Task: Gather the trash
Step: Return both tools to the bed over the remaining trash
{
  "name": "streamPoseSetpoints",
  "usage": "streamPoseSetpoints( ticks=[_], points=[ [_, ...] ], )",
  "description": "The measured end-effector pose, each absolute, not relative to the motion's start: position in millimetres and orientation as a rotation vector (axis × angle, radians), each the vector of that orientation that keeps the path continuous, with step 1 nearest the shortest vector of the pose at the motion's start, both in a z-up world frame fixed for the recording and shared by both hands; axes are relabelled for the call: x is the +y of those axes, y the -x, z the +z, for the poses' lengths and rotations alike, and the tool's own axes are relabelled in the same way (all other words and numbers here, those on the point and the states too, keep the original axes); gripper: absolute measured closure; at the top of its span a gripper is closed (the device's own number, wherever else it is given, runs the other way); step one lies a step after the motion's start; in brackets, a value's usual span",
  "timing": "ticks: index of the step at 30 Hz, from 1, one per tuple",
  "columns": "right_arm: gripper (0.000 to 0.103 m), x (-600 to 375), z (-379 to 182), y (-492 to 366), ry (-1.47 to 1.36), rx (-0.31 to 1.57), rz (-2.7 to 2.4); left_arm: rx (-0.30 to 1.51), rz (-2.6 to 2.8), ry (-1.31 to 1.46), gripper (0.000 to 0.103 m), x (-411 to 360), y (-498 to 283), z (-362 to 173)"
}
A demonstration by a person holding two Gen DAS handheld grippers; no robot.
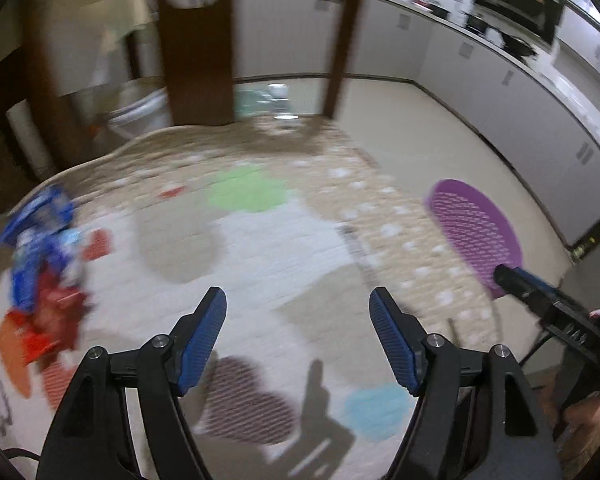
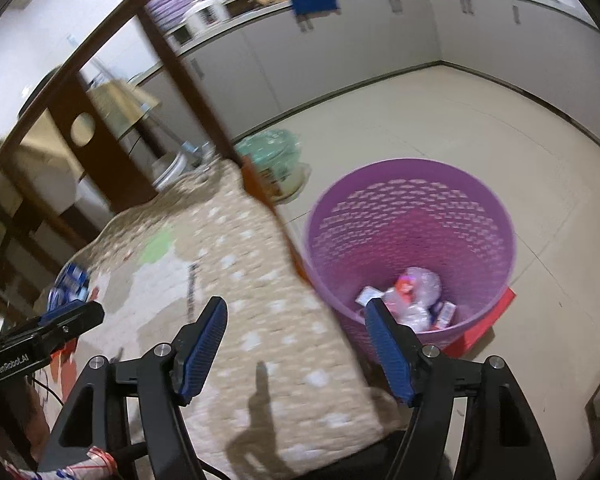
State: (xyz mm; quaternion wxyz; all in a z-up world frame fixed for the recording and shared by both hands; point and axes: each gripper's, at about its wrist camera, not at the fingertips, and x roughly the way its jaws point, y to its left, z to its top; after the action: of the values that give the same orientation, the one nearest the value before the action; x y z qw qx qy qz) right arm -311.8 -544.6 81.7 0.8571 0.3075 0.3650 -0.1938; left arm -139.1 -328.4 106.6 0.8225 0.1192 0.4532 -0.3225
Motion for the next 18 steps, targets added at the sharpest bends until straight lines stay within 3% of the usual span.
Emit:
streamPoseSetpoints(
  ticks=[9,11,18],
  points=[
    [0.025,-489,84,270,-0.549,0.829,-0.273,0.890,-0.377,-0.237,0.027,-195,77,120],
    [0.025,-476,82,262,-0.532,0.844,-0.241,0.889,-0.336,-0.189,0.020,-172,57,123],
    [0.024,-440,79,242,-0.486,0.886,-0.163,0.917,-0.317,-0.120,0.018,-142,-4,109]
  ],
)
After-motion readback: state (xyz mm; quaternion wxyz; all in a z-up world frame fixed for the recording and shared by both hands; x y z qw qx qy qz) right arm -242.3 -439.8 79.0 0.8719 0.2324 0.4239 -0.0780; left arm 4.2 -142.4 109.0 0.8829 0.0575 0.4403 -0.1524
